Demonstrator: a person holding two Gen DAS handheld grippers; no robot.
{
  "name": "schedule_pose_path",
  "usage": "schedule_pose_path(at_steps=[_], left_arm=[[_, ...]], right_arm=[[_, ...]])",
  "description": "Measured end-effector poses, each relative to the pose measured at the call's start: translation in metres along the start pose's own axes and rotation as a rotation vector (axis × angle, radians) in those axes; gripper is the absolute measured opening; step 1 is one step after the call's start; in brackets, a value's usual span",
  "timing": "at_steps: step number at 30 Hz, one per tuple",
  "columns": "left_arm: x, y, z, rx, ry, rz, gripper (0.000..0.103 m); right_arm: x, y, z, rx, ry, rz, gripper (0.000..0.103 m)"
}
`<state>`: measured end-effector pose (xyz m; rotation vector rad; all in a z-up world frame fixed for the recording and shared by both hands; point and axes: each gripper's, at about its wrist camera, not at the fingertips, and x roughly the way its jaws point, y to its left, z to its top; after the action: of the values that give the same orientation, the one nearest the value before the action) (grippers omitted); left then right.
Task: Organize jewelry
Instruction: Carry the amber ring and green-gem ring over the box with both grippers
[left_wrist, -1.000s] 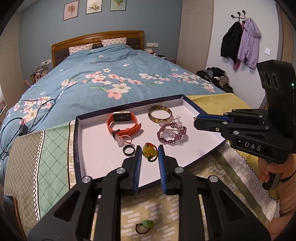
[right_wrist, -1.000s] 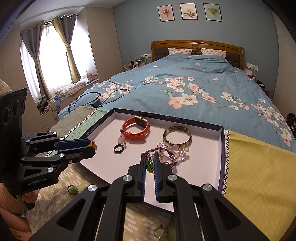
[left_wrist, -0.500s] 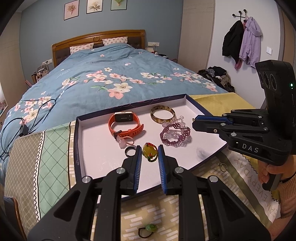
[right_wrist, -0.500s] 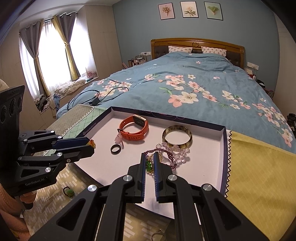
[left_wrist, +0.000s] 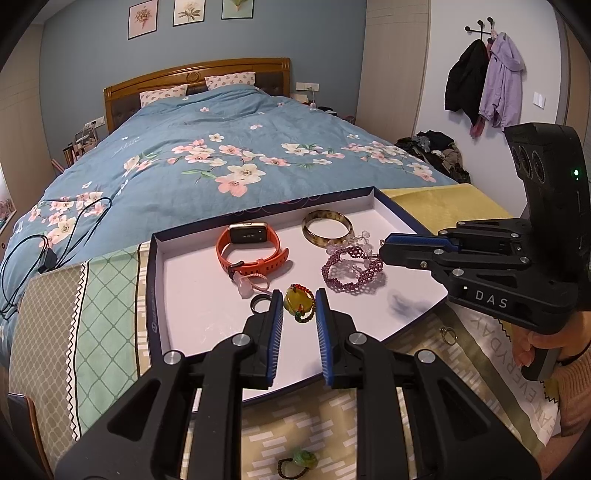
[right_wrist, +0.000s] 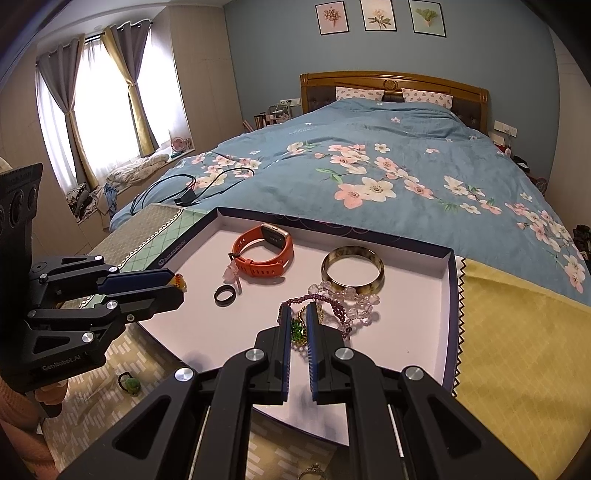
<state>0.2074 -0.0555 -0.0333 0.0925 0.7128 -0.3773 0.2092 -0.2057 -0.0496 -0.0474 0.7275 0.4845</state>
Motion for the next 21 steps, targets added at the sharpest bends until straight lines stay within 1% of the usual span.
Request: schedule_pose_path(at_steps=[13,21], left_arm=[[0.002,0.001,0.000,0.001,0.002,0.005,0.018],[0.014,0.003,0.002,0.001,0.019,0.016,0.018]], right_arm=[[0.004,-0.001,0.000,-0.001,0.004,-0.004,0.007],[0.006,-0.002,0.000,-0.003,0.011,-0.002,0.007]])
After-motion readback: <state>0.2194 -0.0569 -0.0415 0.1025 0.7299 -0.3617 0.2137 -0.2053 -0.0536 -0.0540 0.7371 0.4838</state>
